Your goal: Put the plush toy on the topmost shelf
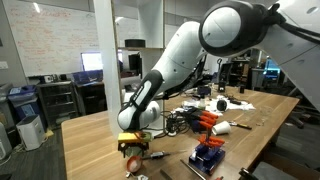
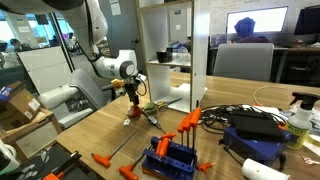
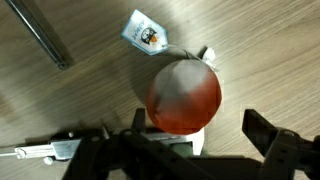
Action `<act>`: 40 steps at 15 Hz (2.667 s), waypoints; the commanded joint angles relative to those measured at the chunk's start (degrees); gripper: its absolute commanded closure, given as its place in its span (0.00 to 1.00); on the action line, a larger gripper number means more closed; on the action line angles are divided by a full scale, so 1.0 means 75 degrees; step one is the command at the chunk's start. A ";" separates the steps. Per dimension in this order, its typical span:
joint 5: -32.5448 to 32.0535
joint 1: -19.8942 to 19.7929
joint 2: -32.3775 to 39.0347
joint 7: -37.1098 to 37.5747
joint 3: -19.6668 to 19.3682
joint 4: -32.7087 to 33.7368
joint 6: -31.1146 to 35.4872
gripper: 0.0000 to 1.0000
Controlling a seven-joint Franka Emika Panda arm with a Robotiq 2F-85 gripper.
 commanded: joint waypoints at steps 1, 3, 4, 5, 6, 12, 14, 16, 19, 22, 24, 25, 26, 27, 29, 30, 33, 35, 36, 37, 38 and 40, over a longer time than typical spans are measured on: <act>0.0336 0.0047 0.0472 -0.0271 0.0062 0.0559 -0.0219 0.00; 0.0423 0.0052 0.0612 -0.0329 0.0091 0.0653 -0.0282 0.00; 0.0455 0.0063 0.0674 -0.0350 0.0089 0.0700 -0.0310 0.00; 0.0474 0.0072 0.0723 -0.0372 0.0093 0.0709 -0.0312 0.00; 0.0489 0.0071 0.0773 -0.0392 0.0095 0.0739 -0.0322 0.00; 0.0468 0.0087 0.0961 -0.0443 0.0013 0.0864 -0.0422 0.51; 0.0469 0.0077 0.0969 -0.0452 -0.0001 0.0880 -0.0454 0.66; 0.0466 0.0067 0.0893 -0.0450 -0.0020 0.0824 -0.0482 0.81; 0.0435 0.0058 0.0480 -0.0399 -0.0108 0.0507 -0.0610 0.89; 0.0427 0.0015 -0.0113 -0.0386 -0.0182 0.0032 -0.0686 0.89; 0.0416 -0.0017 -0.0733 -0.0366 -0.0244 -0.0502 -0.0739 0.87; 0.0416 -0.0046 -0.1146 -0.0358 -0.0269 -0.0861 -0.0783 0.87; 0.0396 -0.0056 -0.1436 -0.0335 -0.0300 -0.1102 -0.0830 0.87; 0.0413 -0.0116 -0.1858 -0.0352 -0.0297 -0.1420 -0.0969 0.87; 0.0379 -0.0172 -0.2581 -0.0303 -0.0320 -0.1971 -0.1140 0.87; 0.0366 -0.0212 -0.2978 -0.0304 -0.0304 -0.2269 -0.1226 0.87; 0.0285 -0.0361 -0.4180 -0.0231 -0.0280 -0.3029 -0.1603 0.87; 0.0211 -0.0482 -0.4840 -0.0176 -0.0247 -0.3352 -0.1861 0.87; 0.0140 -0.0539 -0.5202 -0.0120 -0.0232 -0.3529 -0.1959 0.87; 0.0098 -0.0634 -0.5586 -0.0108 -0.0217 -0.3661 -0.2102 0.87; 0.0033 -0.0733 -0.5997 -0.0058 -0.0209 -0.3804 -0.2212 0.87; -0.0160 -0.0967 -0.6766 0.0051 -0.0178 -0.4027 -0.2287 0.87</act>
